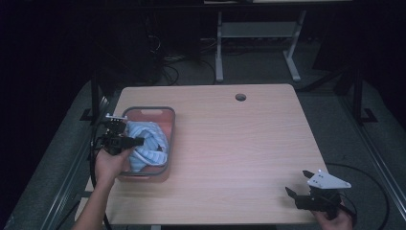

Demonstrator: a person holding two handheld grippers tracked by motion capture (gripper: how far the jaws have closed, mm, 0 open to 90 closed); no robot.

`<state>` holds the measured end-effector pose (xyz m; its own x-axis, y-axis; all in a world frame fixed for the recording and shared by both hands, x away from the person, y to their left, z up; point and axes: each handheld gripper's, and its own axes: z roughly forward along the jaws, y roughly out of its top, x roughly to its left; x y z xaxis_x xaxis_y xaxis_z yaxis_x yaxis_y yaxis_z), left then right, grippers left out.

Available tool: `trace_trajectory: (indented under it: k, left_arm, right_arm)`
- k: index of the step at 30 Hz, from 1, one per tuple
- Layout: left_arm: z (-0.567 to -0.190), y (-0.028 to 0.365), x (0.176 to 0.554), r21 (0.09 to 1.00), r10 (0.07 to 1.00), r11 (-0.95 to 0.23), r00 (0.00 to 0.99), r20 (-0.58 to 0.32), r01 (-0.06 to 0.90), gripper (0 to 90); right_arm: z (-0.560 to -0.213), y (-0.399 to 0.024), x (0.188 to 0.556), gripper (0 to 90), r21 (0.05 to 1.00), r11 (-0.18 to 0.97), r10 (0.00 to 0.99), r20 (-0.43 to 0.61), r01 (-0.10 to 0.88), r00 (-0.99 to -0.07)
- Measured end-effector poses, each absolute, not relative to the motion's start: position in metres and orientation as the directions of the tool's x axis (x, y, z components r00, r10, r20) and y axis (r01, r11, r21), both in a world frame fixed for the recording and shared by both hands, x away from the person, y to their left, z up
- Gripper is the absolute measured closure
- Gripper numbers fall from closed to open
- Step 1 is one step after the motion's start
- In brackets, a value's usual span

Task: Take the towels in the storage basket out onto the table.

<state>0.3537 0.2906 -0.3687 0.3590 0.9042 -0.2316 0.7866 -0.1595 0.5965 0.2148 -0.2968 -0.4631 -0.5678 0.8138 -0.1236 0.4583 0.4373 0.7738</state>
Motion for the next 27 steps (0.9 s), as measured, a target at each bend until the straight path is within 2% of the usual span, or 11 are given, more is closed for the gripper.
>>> trace_trajectory:
  k: [13, 27]
  left_arm:
    - [-0.356, 0.304, 0.345, 0.647, 0.891, -0.121, 0.369, -0.264, 0.753, 73.6]
    - [-0.340, 0.303, 0.342, 0.675, 0.867, -0.129, 0.413, -0.279, 0.727, 73.3]
  right_arm:
    - [-0.461, -0.299, 0.215, 15.2, 0.781, 0.432, 0.820, -0.131, 0.452, -0.558]
    - [-0.461, -0.300, 0.215, 15.2, 0.783, 0.426, 0.824, -0.129, 0.454, -0.551]
